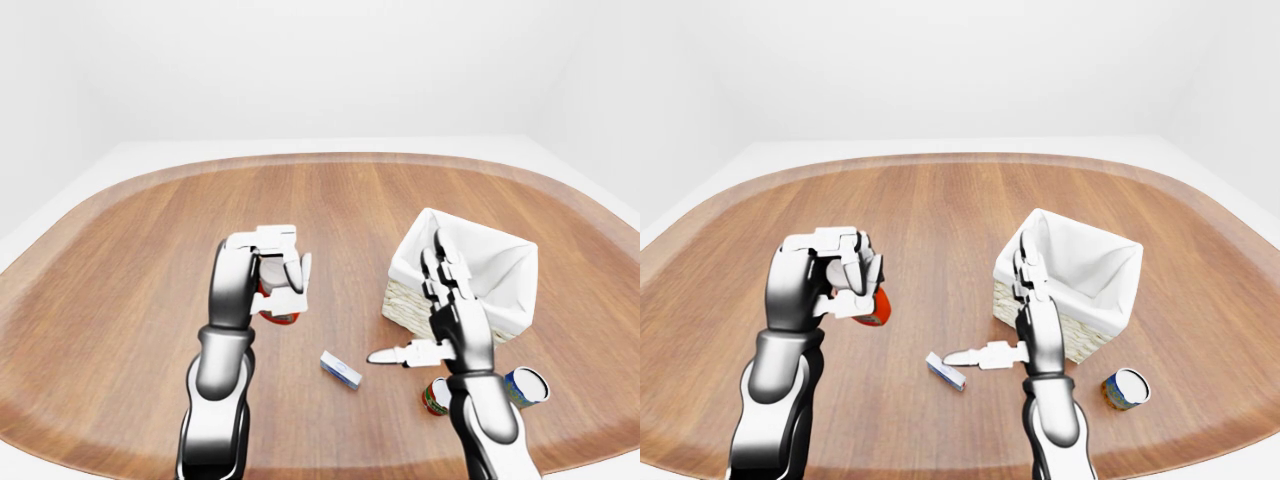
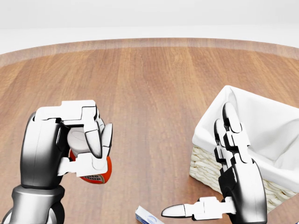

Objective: Pick up the ketchup, and put it in the basket.

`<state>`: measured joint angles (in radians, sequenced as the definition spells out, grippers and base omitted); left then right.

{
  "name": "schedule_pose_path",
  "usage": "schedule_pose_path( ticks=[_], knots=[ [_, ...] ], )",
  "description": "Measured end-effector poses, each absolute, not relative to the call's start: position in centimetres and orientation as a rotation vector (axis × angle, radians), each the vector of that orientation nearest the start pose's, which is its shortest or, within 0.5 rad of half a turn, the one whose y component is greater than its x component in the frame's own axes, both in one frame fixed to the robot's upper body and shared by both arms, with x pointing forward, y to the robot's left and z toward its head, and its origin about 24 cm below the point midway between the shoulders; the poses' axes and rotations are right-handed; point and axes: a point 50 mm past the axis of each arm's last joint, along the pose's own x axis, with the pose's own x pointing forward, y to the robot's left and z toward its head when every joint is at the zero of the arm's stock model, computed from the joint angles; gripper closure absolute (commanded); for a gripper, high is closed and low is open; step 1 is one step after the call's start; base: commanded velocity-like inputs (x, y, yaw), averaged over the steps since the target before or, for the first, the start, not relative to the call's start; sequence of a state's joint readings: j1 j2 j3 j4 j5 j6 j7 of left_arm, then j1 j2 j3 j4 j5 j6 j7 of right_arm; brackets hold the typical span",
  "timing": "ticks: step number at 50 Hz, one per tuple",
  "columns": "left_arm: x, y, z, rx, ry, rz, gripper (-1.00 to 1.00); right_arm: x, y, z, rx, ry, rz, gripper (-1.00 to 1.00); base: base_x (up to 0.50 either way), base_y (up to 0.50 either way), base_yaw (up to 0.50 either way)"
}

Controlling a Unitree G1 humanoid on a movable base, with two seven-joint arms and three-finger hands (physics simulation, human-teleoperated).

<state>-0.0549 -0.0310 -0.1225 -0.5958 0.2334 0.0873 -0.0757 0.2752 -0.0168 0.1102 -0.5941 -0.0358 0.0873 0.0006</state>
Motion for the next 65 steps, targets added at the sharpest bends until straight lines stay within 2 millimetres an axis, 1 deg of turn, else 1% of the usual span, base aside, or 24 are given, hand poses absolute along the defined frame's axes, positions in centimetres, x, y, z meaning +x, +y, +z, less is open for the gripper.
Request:
schedule_pose_path(
  ticks=[8,24,36,65],
  knots=[
    [22.4,10.0,19.2,0.155,-0.632,-0.154,0.95,19.3,-14.1,11.4,-0.026,-0.247,0.032,-1.0,0.0,0.0,0.0],
    [22.1,7.2,20.6,0.093,-0.699,-0.224,0.95,19.2,-14.0,11.5,-0.025,-0.251,0.035,-1.0,0.0,0.0,0.0],
    [21.3,5.2,21.6,0.036,-0.746,-0.276,0.95,19.0,-14.1,11.6,-0.023,-0.257,0.035,-1.0,0.0,0.0,0.0],
    [18.8,0.4,22.5,-0.097,-0.77,-0.414,0.95,18.5,-14.4,12.2,-0.016,-0.278,0.03,-1.0,0.0,0.0,0.0]
  ],
)
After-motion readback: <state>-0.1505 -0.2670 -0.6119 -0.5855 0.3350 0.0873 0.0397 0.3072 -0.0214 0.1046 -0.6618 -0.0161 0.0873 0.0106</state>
